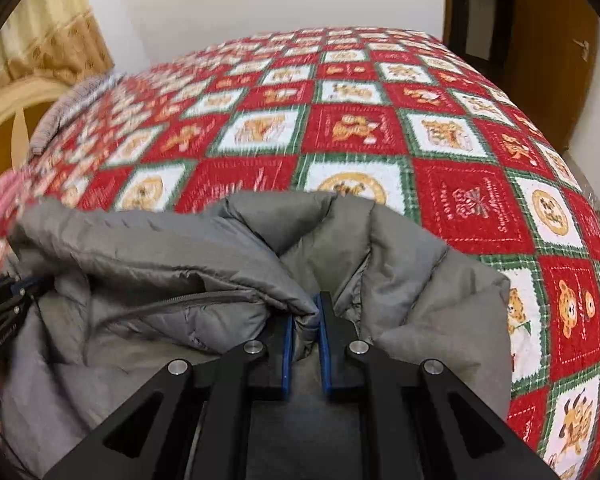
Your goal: Fold large clothes
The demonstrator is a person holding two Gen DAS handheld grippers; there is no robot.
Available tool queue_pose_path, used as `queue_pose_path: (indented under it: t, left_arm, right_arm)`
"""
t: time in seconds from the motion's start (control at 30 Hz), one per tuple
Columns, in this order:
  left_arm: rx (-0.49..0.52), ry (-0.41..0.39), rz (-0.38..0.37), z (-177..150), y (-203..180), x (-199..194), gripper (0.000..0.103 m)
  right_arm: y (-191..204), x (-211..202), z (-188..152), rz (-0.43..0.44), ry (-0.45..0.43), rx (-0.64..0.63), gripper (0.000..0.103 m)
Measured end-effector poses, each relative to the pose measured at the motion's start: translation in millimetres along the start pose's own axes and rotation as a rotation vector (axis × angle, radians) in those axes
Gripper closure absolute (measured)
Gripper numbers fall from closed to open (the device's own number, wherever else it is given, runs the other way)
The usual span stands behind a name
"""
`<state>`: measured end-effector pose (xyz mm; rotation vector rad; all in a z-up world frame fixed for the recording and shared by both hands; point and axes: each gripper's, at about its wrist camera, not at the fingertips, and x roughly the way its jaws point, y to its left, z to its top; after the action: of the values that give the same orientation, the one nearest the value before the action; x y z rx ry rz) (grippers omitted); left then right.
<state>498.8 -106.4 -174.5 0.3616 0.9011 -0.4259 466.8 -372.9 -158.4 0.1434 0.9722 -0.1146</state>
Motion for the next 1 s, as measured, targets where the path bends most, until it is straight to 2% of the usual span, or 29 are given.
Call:
queue_pose_path:
  t: [0.1,0.13,0.17,0.2,0.23,0.27,0.4,0.5,0.57,0.63,0.73,0.8,0.83,0.9,1.0]
  left_arm:
    - [-0.012,-0.001,-0.013,0.2,4.2,-1.6,0.098]
    - [-0.011,-0.002,-0.014,-0.5,3.9,-1.6,0.098]
    - [-0.010,-0.003,-0.015,-0.7,4.0,-1.8,0.098]
    - [-0.011,-0.003,-0.016,-1.0,3.8,-1.6,0.098]
    - [-0.012,-0.004,-0.017,-1.1,3.8,-1.4,0.098]
    - [-0.014,-0.005,-0.018,-1.2,3.8,-0.8,0.098]
    - [-0.016,-0.009,-0.017,-0.6,3.2,2.2,0.098]
    - [-0.011,-0.005,-0.010,-0.2,1.2,3.6,0.098]
    - [-0.008,-0.002,-0.008,-0.1,1.3,3.3,0.098]
    - [0.007,-0.017,0.004,-1.1,0.4,-0.2,0.098]
    - [0.022,-0.054,0.041,-4.1,-1.8,-15.3,0.076]
    - [0.023,-0.098,0.071,-5.3,0.2,-32.3,0.014]
    - [0.009,-0.150,0.096,-5.0,2.9,-45.5,0.007]
    - [-0.007,-0.252,0.106,-2.3,9.5,-71.3,0.005]
    - [-0.089,-0.327,0.096,14.9,24.4,-90.9,0.000]
  right_arm:
    - [-6.1,-7.0,3.7,0.043,0.019,0.014,0.090]
    - [-9.3,-11.7,4.6,0.061,0.020,0.023,0.084]
    - [-11.3,-17.6,5.2,0.069,0.016,0.027,0.071]
    - [-13.8,-27.6,6.6,0.068,0.009,0.025,0.062]
    - [-14.1,-35.0,7.5,0.064,0.003,0.022,0.046]
    - [-14.0,-42.6,8.7,0.058,-0.004,0.020,0.042]
    - [-18.2,-79.8,22.8,-0.015,-0.103,0.061,0.042]
    - [-13.1,-84.7,42.9,0.005,-0.185,0.132,0.042]
    - [0.7,-69.3,63.6,0.080,-0.187,0.136,0.042]
    - [15.5,-46.7,85.0,0.116,-0.132,0.149,0.042]
    - [44.5,-17.3,103.7,0.099,-0.041,0.069,0.042]
    - [58.0,-5.1,100.9,0.089,0.012,0.018,0.042]
    - [61.0,-2.4,96.7,0.087,0.024,-0.001,0.042]
    - [60.2,-0.5,88.1,0.073,0.032,-0.023,0.042]
    - [55.6,2.9,76.4,0.075,0.047,-0.031,0.042]
